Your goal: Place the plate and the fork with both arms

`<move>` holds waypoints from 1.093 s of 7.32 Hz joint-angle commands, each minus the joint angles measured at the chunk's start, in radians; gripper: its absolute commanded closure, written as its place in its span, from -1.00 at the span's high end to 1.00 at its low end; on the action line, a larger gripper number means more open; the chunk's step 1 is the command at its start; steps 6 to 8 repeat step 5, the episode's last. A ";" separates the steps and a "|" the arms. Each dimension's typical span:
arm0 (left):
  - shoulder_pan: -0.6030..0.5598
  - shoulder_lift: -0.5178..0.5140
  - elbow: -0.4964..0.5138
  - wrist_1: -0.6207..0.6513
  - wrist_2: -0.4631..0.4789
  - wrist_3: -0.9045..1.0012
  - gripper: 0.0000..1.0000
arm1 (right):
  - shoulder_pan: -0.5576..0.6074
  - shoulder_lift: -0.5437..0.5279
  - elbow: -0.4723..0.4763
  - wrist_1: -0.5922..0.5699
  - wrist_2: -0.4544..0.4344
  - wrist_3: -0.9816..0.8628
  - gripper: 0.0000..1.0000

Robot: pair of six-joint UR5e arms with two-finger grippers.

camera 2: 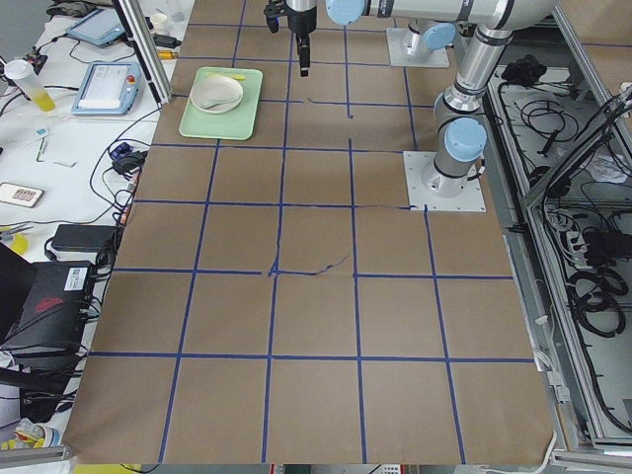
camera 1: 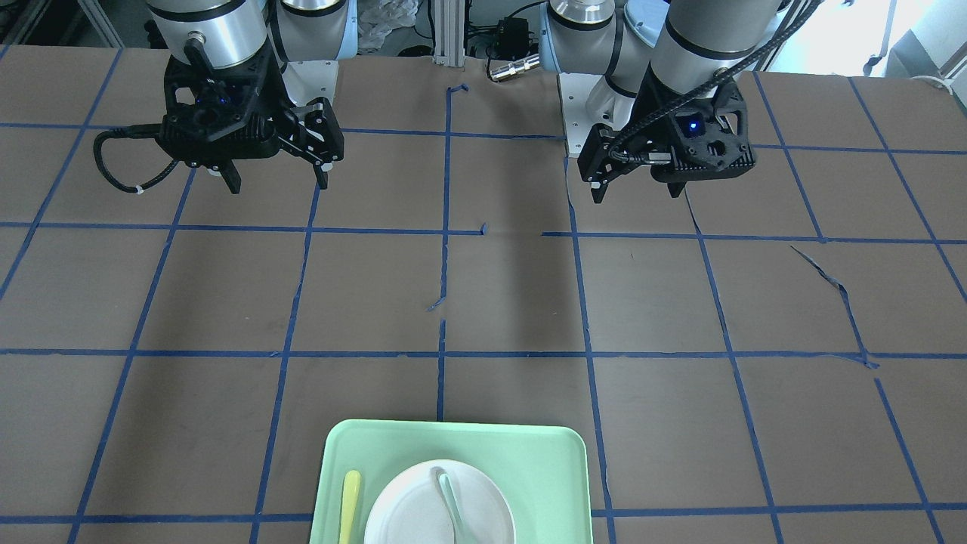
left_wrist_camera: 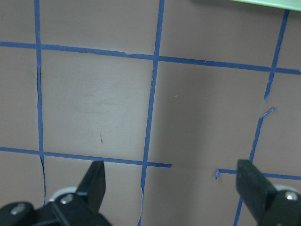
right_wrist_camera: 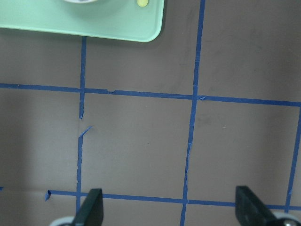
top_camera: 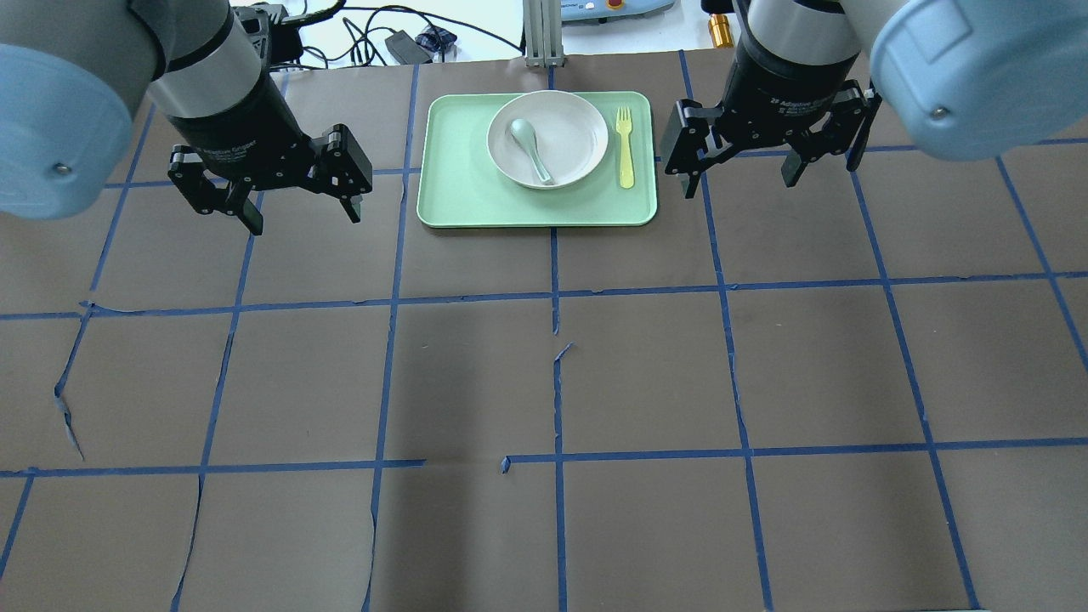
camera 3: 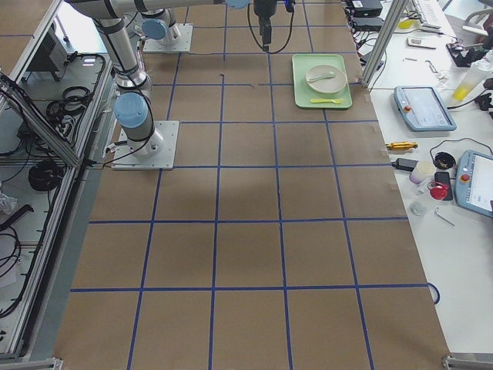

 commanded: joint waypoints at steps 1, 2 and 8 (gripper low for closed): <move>-0.006 -0.001 0.015 0.009 -0.014 0.017 1.00 | 0.001 0.009 0.002 -0.038 -0.008 0.000 1.00; -0.018 0.000 0.016 0.012 -0.012 0.026 1.00 | 0.001 0.011 0.002 -0.040 -0.008 0.000 1.00; -0.028 -0.004 0.015 0.012 -0.011 0.029 1.00 | 0.001 0.009 0.002 -0.036 -0.008 0.001 1.00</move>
